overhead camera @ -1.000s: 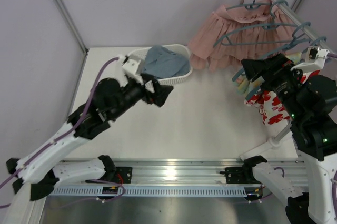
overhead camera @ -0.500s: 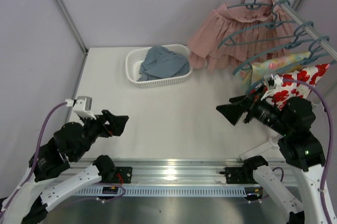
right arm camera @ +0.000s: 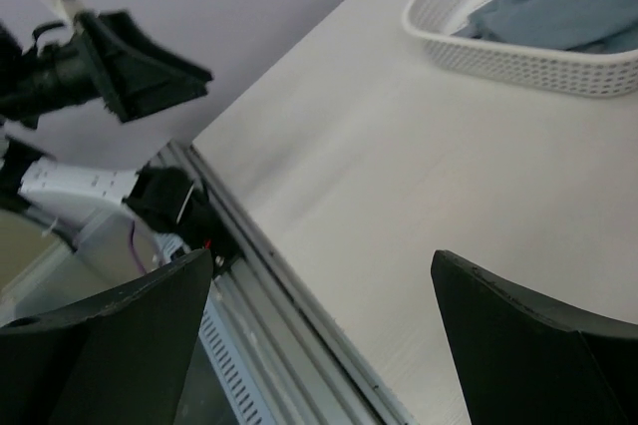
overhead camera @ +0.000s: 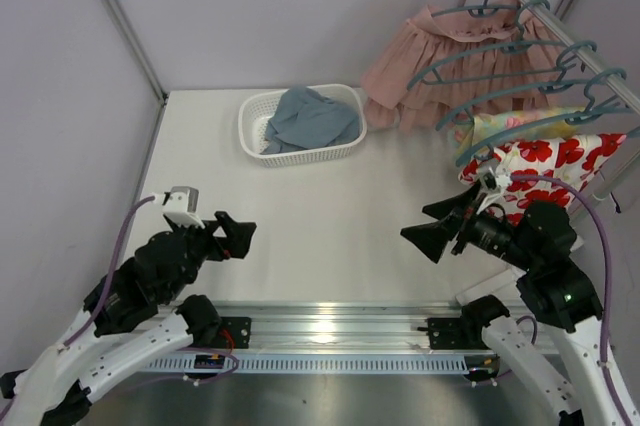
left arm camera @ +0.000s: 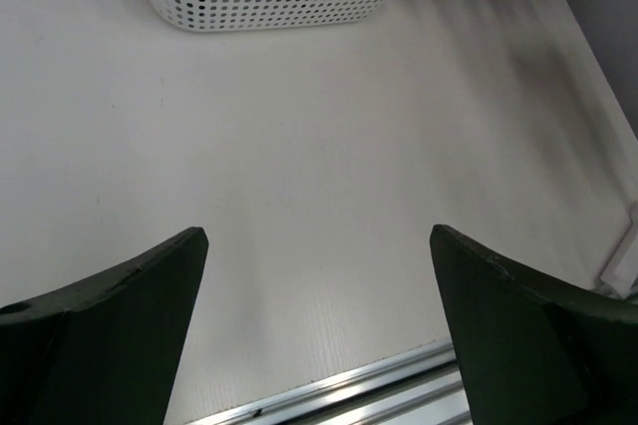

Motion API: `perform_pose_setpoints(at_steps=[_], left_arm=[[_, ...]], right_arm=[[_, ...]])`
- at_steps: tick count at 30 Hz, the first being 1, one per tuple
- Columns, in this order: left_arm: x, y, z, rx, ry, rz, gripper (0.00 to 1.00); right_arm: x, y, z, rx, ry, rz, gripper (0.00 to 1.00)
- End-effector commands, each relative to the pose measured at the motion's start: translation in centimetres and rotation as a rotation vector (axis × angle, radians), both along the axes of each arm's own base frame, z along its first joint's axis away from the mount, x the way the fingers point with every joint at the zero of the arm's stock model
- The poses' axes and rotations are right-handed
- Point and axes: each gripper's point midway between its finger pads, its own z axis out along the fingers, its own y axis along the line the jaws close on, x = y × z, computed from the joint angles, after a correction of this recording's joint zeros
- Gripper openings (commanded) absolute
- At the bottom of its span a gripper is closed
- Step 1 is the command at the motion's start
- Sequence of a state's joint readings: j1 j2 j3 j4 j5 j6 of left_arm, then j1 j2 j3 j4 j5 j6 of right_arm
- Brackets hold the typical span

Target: Place the skirt on the hanger

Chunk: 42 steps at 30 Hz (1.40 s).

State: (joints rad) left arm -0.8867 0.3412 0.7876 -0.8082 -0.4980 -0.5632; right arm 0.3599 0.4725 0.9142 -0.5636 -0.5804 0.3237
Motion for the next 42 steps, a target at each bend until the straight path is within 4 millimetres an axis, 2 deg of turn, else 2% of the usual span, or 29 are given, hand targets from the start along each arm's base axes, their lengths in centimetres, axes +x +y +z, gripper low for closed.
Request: perform_pose_setpoints(at_steps=[1, 2, 3, 5, 6, 8, 9, 10, 11, 12, 13, 14, 15, 17, 18, 20, 21, 22, 23, 24, 25, 26, 27, 28, 31, 33, 42], left_arm=[[2.1, -0.7, 1.3, -0.012, -0.077, 0.048, 1.00], [2.3, -1.1, 1.3, -0.014, -0.080, 0.041, 0.99], [2.7, -1.9, 1.0, -0.004, -0.064, 0.033, 0.99], [3.7, -2.4, 1.5, -0.022, -0.058, 0.062, 0.99], [4.3, -2.7, 1.7, -0.021, -0.057, 0.069, 0.99], [6.1, -3.1, 1.7, 0.011, -0.028, 0.076, 1.00], [7.1, -3.3, 2.6, 0.003, -0.045, 0.076, 0.99], [7.8, -4.4, 1.8, 0.002, -0.007, 0.029, 1.00], [9.0, -3.3, 2.3, -0.011, -0.011, 0.070, 1.00], [9.6, -3.4, 3.0, -0.024, -0.031, 0.064, 0.99], [10.1, -3.0, 2.9, -0.009, -0.034, 0.068, 0.99], [10.2, -2.8, 3.2, 0.001, -0.046, 0.071, 1.00], [10.3, -2.5, 3.2, 0.013, -0.052, 0.075, 0.99], [9.8, -1.7, 2.8, 0.040, -0.050, 0.078, 0.99], [9.5, -1.4, 2.3, 0.052, -0.039, 0.082, 1.00], [8.4, -0.1, 1.1, 0.064, -0.021, 0.121, 1.00], [7.8, 0.4, -0.2, 0.065, -0.001, 0.137, 1.00], [7.3, 0.7, -1.8, 0.053, 0.025, 0.153, 0.99], [6.8, 1.1, -2.4, 0.042, 0.030, 0.168, 1.00], [6.0, 1.8, -1.9, 0.006, -0.010, 0.192, 1.00], [5.6, 2.1, -3.7, 0.001, 0.014, 0.205, 0.99], [5.3, 2.4, -3.8, -0.013, 0.001, 0.214, 0.99], [4.8, 2.8, -2.9, -0.063, -0.045, 0.231, 0.99], [4.7, 2.8, -3.1, -0.070, -0.057, 0.228, 1.00], [4.5, 3.1, -1.8, -0.080, -0.135, 0.217, 1.00], [4.4, 3.3, -2.0, -0.069, -0.126, 0.227, 1.00], [4.9, 2.0, -3.0, -0.017, -0.052, 0.167, 1.00]], right_arm=[[0.1, 2.0, 0.5, -0.071, -0.083, 0.106, 0.99], [0.2, 2.4, 0.2, -0.092, -0.079, 0.121, 0.99], [1.2, 2.8, -0.5, -0.125, -0.067, 0.101, 0.99], [1.0, 3.9, -0.4, -0.131, -0.087, 0.139, 0.99], [1.4, 4.2, 0.2, -0.101, -0.092, 0.122, 0.99], [2.4, 4.3, -0.4, -0.071, -0.078, 0.078, 0.99], [2.7, 4.5, 0.7, -0.011, -0.099, 0.059, 0.99], [3.1, 4.5, 0.6, 0.011, -0.091, 0.039, 0.99], [3.4, 4.6, -0.2, 0.025, -0.070, 0.020, 0.99], [3.8, 4.7, 0.3, 0.062, -0.076, 0.001, 0.99], [3.9, 4.6, 0.3, 0.099, -0.049, -0.016, 0.99], [4.3, 4.5, -0.7, 0.104, -0.025, -0.042, 0.99], [4.5, 4.5, -0.8, 0.121, -0.017, -0.058, 0.99], [4.9, 4.1, -1.6, 0.141, 0.030, -0.100, 0.99], [4.9, 4.0, -2.8, 0.130, 0.054, -0.110, 0.99], [5.0, 3.3, -3.8, 0.134, 0.072, -0.154, 0.99], [5.0, 3.1, -5.6, 0.114, 0.098, -0.169, 0.99], [5.1, 2.7, -6.2, 0.111, 0.105, -0.187, 0.99], [5.1, 2.4, -6.6, 0.109, 0.108, -0.201, 0.99], [5.0, 1.9, -6.7, 0.117, 0.099, -0.227, 0.99], [5.1, 1.6, -7.6, 0.110, 0.107, -0.241, 0.99], [5.0, 1.3, -7.4, 0.120, 0.093, -0.255, 0.99], [5.4, 0.8, -7.6, 0.124, 0.084, -0.288, 0.99], [5.6, 0.5, -8.4, 0.119, 0.090, -0.307, 0.99], [6.1, -0.3, -9.2, 0.131, 0.090, -0.368, 0.99], [6.3, -0.6, -9.5, 0.136, 0.099, -0.391, 0.99], [6.5, -0.4, -9.5, 0.145, 0.108, -0.392, 0.99]])
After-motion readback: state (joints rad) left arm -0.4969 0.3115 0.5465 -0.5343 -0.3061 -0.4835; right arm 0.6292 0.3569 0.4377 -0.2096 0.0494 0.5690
